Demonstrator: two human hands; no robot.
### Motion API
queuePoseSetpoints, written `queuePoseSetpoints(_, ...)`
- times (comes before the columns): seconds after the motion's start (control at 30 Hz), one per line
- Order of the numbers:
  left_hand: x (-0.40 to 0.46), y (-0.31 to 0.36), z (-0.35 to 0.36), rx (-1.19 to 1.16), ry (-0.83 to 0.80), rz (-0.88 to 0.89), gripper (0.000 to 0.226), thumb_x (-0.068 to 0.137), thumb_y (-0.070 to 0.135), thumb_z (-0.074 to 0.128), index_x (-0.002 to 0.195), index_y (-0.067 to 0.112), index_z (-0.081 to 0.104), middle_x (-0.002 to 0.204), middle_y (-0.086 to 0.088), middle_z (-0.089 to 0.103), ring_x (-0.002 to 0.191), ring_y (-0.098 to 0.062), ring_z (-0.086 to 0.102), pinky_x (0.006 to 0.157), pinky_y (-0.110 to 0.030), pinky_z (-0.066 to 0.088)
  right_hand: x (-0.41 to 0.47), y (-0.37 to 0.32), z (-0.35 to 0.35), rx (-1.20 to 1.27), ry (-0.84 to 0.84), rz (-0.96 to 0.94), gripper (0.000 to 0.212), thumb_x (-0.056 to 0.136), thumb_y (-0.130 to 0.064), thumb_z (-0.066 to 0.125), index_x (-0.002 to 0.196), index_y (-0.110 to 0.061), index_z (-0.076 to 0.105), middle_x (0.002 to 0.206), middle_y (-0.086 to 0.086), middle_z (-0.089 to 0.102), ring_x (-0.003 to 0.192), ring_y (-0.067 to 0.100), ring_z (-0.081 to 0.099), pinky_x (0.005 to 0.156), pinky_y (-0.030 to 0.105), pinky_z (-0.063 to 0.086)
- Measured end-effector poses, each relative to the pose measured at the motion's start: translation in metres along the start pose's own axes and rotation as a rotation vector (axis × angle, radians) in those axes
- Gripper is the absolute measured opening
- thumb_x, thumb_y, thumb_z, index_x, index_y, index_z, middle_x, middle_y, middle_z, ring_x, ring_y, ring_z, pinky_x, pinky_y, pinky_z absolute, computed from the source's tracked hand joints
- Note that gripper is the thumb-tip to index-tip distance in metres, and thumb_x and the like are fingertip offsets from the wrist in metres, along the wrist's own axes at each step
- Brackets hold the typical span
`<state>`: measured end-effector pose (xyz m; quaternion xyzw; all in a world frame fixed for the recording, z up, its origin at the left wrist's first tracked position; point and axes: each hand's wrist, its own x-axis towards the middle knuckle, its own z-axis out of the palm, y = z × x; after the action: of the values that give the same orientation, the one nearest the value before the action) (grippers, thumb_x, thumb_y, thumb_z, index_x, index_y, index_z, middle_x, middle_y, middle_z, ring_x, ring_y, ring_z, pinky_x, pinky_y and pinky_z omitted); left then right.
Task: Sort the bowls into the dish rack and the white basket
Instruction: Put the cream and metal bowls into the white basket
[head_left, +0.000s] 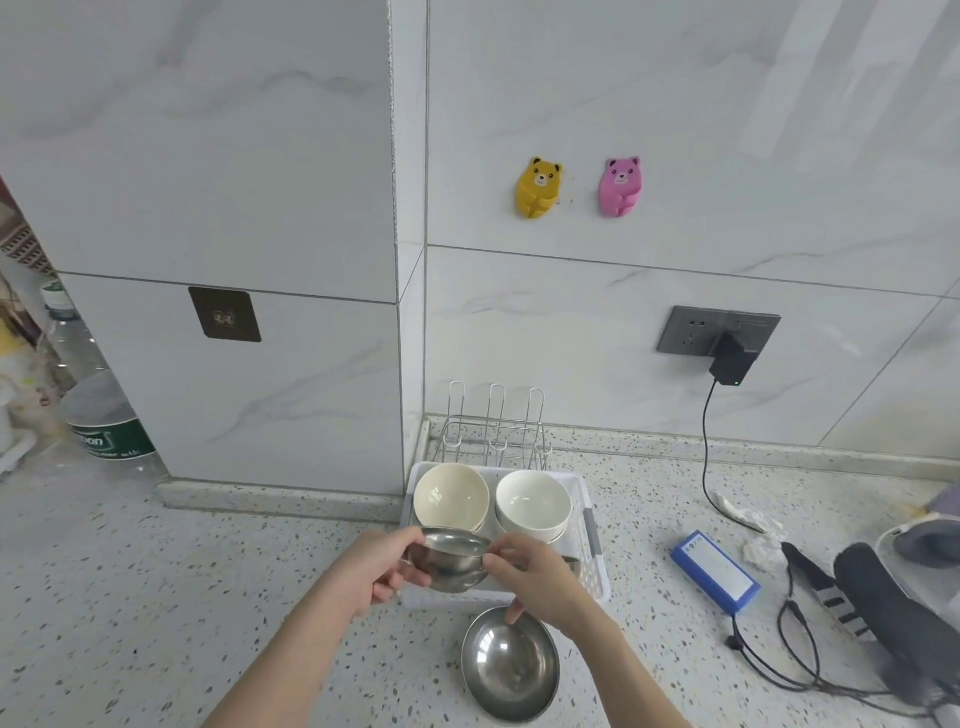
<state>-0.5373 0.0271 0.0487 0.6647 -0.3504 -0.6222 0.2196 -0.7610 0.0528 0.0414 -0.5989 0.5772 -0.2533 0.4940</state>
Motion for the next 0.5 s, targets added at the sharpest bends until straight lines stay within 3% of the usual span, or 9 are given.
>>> queuePoseSetpoints(0.13, 0.002, -0.001, 0.002, 0.145, 0.083, 0.046, 0.031, 0.096, 0.035, 0.054, 0.100, 0.006, 0.065, 0.074, -0.013, 0.076, 0.036, -0.009, 0.034, 0.035, -0.019, 0.022, 0.010, -0.005, 0.000, -0.010, 0.012, -0.032, 0.012, 0.093, -0.034, 0.061, 0.084, -0.028, 0.063, 0.086, -0.011, 0.076, 0.048, 0.009, 0.063, 0.050, 0.026, 0.054)
queuePoseSetpoints(0.27, 0.006, -0.004, 0.005, 0.273, 0.183, 0.166, 0.018, 0.100, 0.034, 0.045, 0.094, 0.022, 0.057, 0.072, -0.010, 0.075, 0.031, -0.008, 0.038, 0.033, -0.018, 0.025, 0.019, -0.011, -0.003, -0.116, -0.003, -0.026, 0.020, 0.094, -0.040, 0.058, 0.090, -0.021, 0.063, 0.072, -0.014, 0.074, 0.040, 0.011, 0.053, 0.058, 0.028, 0.052)
queuePoseSetpoints(0.37, 0.009, -0.002, 0.006, 0.396, 0.198, 0.227, 0.027, 0.102, 0.039, 0.039, 0.085, 0.027, 0.056, 0.070, -0.004, 0.073, 0.026, 0.000, 0.043, 0.033, -0.015, 0.030, 0.028, -0.014, -0.005, -0.218, 0.017, -0.014, 0.027, 0.093, -0.045, 0.057, 0.095, -0.019, 0.065, 0.051, -0.010, 0.061, 0.039, 0.009, 0.050, 0.057, 0.027, 0.049)
queuePoseSetpoints(0.5, 0.016, 0.004, 0.006, 0.542, 0.196, 0.240, 0.041, 0.097, 0.056, 0.036, 0.096, 0.023, 0.061, 0.071, 0.000, 0.074, 0.033, -0.001, 0.048, 0.041, -0.016, 0.037, 0.041, -0.018, -0.006, -0.313, 0.031, -0.006, 0.033, 0.093, -0.048, 0.056, 0.091, -0.017, 0.064, 0.053, -0.006, 0.059, 0.037, 0.011, 0.049, 0.062, 0.034, 0.054)
